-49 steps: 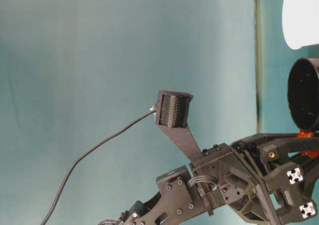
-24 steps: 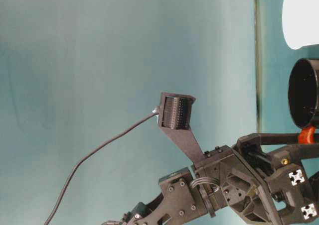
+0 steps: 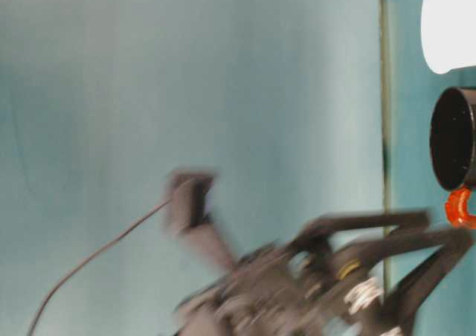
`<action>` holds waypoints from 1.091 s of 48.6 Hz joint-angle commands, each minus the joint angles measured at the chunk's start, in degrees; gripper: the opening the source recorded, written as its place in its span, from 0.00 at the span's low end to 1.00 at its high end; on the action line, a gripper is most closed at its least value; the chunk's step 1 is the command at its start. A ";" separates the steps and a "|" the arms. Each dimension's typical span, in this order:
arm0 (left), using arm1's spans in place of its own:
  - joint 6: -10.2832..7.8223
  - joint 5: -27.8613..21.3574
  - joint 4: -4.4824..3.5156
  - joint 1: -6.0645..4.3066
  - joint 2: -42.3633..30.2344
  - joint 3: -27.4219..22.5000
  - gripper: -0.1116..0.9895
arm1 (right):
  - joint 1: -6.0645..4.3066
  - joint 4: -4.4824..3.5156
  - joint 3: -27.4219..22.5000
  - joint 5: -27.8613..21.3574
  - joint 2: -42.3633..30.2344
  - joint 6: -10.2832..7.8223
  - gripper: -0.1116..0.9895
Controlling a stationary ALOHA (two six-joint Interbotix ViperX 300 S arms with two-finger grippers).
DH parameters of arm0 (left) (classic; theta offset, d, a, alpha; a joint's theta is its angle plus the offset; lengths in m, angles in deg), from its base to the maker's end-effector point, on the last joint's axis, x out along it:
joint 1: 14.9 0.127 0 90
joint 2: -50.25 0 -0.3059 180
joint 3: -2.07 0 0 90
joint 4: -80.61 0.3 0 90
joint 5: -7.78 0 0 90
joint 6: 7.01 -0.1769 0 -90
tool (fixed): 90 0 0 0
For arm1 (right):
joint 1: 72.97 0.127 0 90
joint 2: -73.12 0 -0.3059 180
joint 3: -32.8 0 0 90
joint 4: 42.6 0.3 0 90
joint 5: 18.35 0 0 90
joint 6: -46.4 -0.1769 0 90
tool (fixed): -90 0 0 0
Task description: Put the paper cup into the moved red handle cup holder.
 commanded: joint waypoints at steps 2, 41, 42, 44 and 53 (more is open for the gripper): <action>0.09 -1.05 0.26 -0.18 5.19 2.20 0.95 | -1.85 0.09 -3.43 -2.55 -3.34 -0.53 0.06; 5.36 -2.11 0.18 -0.18 9.76 6.86 0.94 | -1.32 -1.58 -31.46 -19.51 -45.97 -0.44 0.96; 5.36 -2.02 0.26 -0.09 9.76 6.86 0.94 | -1.14 -1.49 -31.73 -19.69 -46.41 -0.44 0.96; 5.36 -2.02 0.18 -0.09 9.76 6.86 0.94 | -0.97 -1.49 -31.99 -19.86 -47.20 -0.44 0.96; 5.36 -1.93 0.26 -0.18 9.58 7.29 0.94 | -1.32 -1.32 -30.76 -19.86 -50.27 -0.44 0.95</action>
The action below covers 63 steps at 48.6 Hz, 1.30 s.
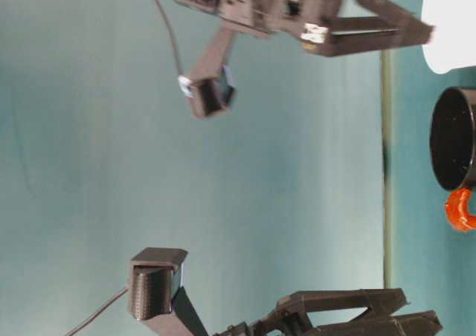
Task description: Put the paper cup into the moved red handle cup holder.
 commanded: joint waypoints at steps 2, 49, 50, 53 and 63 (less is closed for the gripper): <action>0.09 0.44 0.18 0.00 0.70 -0.26 0.94 | -0.26 0.18 0.35 0.09 -1.49 0.00 0.95; 0.09 0.44 0.18 -0.09 0.53 0.18 0.94 | 0.88 3.78 -5.62 -8.17 -5.01 -0.26 0.01; 0.09 0.44 0.26 -0.09 0.53 0.18 0.94 | 0.88 3.78 -5.89 -8.79 -4.83 -0.26 0.00; 0.09 0.44 0.26 -0.09 0.53 0.18 0.94 | 0.79 3.78 -6.68 -10.90 -4.22 -0.18 0.00; 0.09 0.44 0.18 0.00 0.44 0.09 0.94 | -0.79 3.78 -11.69 -17.05 -0.09 -0.18 0.00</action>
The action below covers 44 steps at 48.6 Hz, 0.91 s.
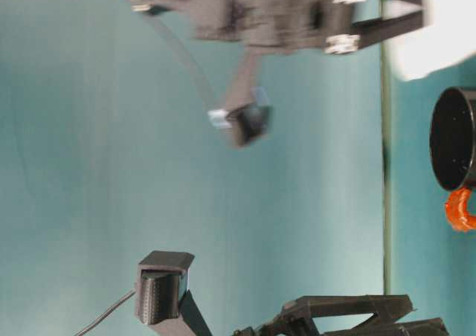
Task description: Put the paper cup into the moved red handle cup holder.
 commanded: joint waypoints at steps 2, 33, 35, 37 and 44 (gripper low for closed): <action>0.18 0.35 0.26 -0.18 0.53 -0.53 0.94 | -1.41 0.18 -4.83 -2.81 3.78 -0.18 0.00; 0.26 0.35 0.18 -0.09 0.44 -0.26 0.94 | 0.70 0.18 -16.61 -0.79 -5.45 0.09 0.00; 0.26 0.35 0.18 -0.18 0.44 -0.18 0.94 | 1.05 0.18 -16.44 -0.35 -5.98 0.09 0.00; 0.26 0.35 0.18 -0.09 0.44 -0.18 0.94 | 1.32 0.09 -16.26 0.35 -6.33 0.09 0.00; 0.26 0.35 0.26 -0.09 0.44 -0.09 0.94 | 1.58 -0.09 -15.03 3.43 -8.09 0.09 0.00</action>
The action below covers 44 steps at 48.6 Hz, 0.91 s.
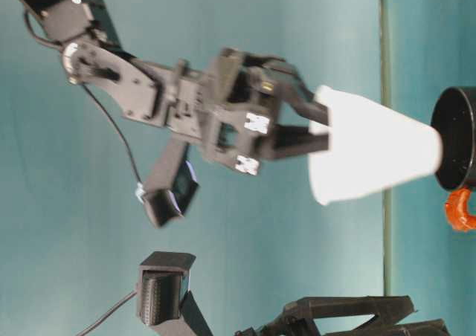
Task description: Put the paper cup into the moved red handle cup holder.
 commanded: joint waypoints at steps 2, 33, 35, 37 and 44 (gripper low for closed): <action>0.09 0.35 0.00 0.00 0.44 -0.18 0.94 | 0.09 -0.18 0.53 1.93 -0.62 0.09 0.00; 0.18 0.35 0.00 0.00 0.44 0.18 0.94 | 0.26 -0.09 2.64 3.08 -1.93 0.09 0.00; 0.18 0.35 0.00 -0.09 0.44 0.18 0.94 | 0.18 -0.09 2.72 2.99 -1.85 0.09 0.00; 0.18 0.35 0.09 -0.09 0.44 0.18 0.94 | 0.26 -0.18 2.90 3.08 -1.85 0.09 0.00; 0.18 0.35 0.09 0.00 0.44 0.35 0.94 | 0.26 -0.09 2.99 3.16 -1.76 0.09 0.00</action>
